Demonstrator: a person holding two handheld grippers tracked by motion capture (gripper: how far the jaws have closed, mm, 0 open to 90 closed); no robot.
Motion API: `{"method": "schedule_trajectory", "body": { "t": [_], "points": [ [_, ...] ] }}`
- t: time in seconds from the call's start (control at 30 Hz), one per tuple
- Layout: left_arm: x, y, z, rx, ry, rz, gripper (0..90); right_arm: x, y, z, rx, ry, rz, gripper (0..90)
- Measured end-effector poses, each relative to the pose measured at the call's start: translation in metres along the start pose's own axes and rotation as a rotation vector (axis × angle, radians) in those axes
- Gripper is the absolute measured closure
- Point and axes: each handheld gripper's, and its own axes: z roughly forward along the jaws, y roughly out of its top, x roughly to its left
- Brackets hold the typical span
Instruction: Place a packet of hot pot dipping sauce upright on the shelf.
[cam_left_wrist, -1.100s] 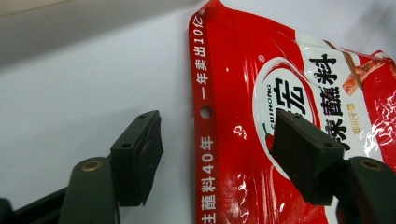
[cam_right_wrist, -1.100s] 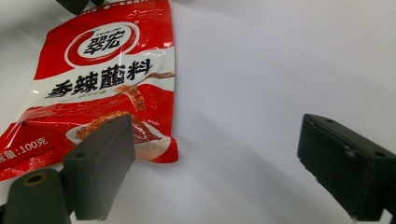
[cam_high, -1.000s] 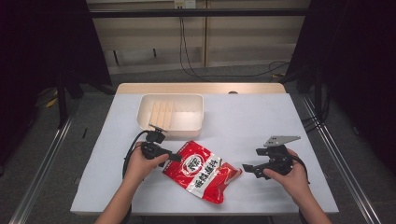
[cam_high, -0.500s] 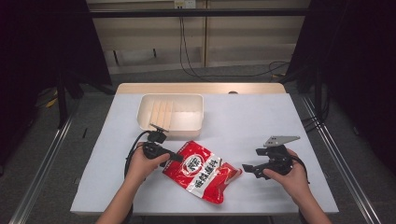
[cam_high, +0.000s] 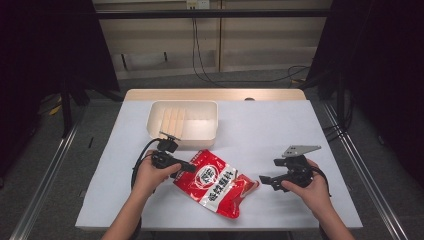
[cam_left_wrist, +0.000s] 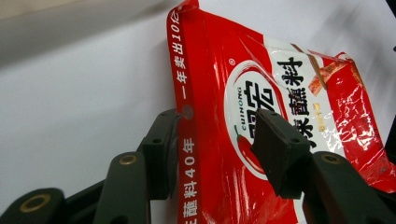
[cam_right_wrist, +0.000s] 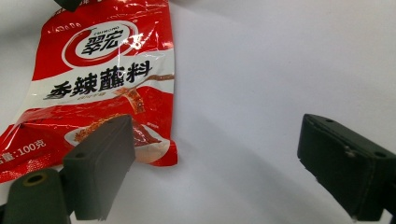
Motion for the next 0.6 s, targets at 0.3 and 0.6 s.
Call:
{"method": "schedule_trajectory", "body": {
  "t": [0.3, 0.6],
  "points": [
    [-0.005, 0.003, -0.004, -0.015, -0.046, -0.040, 56.4, 0.000, 0.000, -0.001, -0.006, -0.003, 0.005, 10.7],
    [-0.013, 0.009, 0.000, 0.033, -0.083, -0.082, 64.4, 0.001, -0.001, 0.000, -0.004, -0.004, 0.002, 10.7]
  ]
}}
